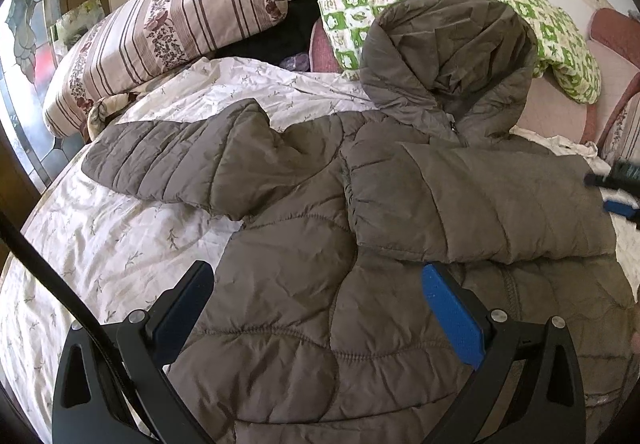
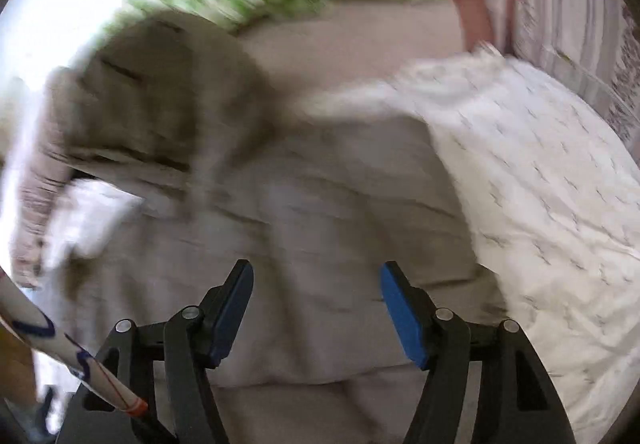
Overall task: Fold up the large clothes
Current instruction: 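Lift the sleeve with the right tool and fold it across the jacket body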
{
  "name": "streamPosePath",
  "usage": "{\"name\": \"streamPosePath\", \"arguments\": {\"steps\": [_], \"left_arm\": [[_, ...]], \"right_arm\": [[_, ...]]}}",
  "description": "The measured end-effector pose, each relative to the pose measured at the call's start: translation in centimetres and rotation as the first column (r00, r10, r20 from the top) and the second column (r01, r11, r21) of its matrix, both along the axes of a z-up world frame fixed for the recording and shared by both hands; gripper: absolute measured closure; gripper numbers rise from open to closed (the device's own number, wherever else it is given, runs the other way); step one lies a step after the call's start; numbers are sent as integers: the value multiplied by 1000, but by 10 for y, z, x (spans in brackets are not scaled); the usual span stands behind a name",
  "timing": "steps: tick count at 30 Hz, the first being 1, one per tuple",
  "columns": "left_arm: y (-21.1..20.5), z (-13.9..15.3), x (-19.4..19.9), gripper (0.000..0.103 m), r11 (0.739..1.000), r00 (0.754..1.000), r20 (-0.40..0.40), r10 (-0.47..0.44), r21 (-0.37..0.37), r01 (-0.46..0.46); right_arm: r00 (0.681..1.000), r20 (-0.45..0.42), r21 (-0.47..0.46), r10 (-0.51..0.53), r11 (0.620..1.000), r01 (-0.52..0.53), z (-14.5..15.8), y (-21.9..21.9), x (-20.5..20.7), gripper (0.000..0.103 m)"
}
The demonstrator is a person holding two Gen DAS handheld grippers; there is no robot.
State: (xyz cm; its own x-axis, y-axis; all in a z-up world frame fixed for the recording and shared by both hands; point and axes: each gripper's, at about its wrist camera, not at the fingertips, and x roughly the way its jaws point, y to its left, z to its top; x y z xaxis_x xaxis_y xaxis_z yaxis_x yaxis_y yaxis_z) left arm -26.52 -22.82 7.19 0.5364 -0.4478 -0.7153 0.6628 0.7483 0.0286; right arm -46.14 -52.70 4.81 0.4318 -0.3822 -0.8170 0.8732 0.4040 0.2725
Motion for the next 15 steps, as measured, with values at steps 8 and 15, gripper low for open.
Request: {"name": "streamPosePath", "arguments": {"steps": [8,15], "left_arm": [[-3,-8,4,0,1000,999,-41,-6,18,7],[-2,-6,2,0,1000,999,-40,-6,15,7]], "right_arm": [[994,-69,49,89,995,-86,-10,3,13,37],[981,-6,-159,192,969,-191,53,85,-3,37]]}}
